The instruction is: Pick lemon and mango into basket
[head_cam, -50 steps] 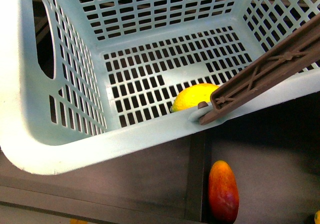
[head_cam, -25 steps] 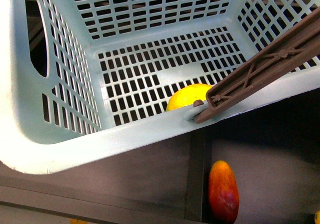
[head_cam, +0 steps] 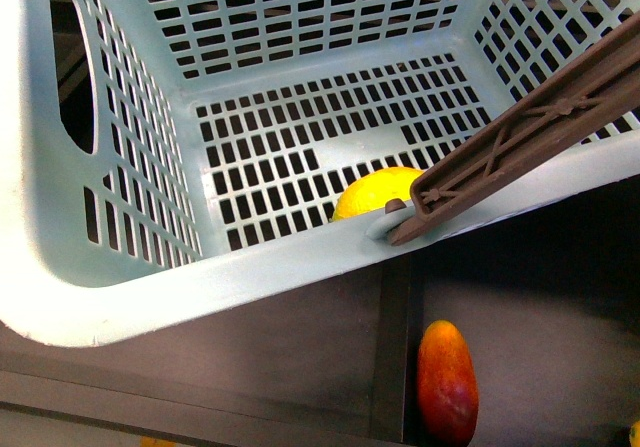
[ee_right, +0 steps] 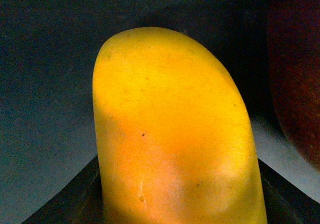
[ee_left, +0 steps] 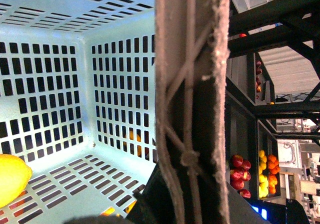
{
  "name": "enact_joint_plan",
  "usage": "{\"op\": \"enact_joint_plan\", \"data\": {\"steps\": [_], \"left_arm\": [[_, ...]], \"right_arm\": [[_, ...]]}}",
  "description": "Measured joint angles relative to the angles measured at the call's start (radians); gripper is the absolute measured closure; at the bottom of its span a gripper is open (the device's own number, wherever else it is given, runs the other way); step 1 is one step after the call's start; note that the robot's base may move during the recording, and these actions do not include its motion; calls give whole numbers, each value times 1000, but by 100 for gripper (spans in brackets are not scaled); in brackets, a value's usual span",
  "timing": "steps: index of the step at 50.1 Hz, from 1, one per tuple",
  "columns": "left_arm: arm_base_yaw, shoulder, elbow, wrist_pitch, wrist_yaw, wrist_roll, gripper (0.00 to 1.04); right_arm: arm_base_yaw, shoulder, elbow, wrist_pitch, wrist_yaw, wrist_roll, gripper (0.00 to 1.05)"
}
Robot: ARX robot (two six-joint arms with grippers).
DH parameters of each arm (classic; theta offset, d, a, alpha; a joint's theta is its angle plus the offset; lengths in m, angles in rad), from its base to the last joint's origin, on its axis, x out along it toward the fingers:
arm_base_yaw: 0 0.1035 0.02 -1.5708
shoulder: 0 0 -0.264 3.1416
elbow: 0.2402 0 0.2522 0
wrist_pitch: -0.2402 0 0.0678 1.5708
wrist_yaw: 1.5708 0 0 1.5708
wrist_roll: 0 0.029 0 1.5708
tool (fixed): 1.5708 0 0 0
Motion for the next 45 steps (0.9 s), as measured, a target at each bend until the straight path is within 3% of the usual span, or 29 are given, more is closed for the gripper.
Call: {"op": "enact_joint_plan", "data": {"steps": [5, 17, 25, 34, 39, 45], "left_arm": [[0, 0, 0, 0, 0, 0, 100], [0, 0, 0, 0, 1, 0, 100], [0, 0, 0, 0, 1, 0, 100], [0, 0, 0, 0, 0, 0, 100], [0, 0, 0, 0, 1, 0, 100], [0, 0, 0, 0, 1, 0, 100]], "right_arm": [[-17, -66, -74, 39, -57, -25, 43], [-82, -412, -325, 85, -357, -139, 43], [-122, -739, -476, -12, -593, -197, 43], [-126, -1103, -530, -163, -783, -208, 43], [-106, -1262, -536, -193, -833, -181, 43], [-36, -1407, -536, -188, -792, -129, 43]]}}
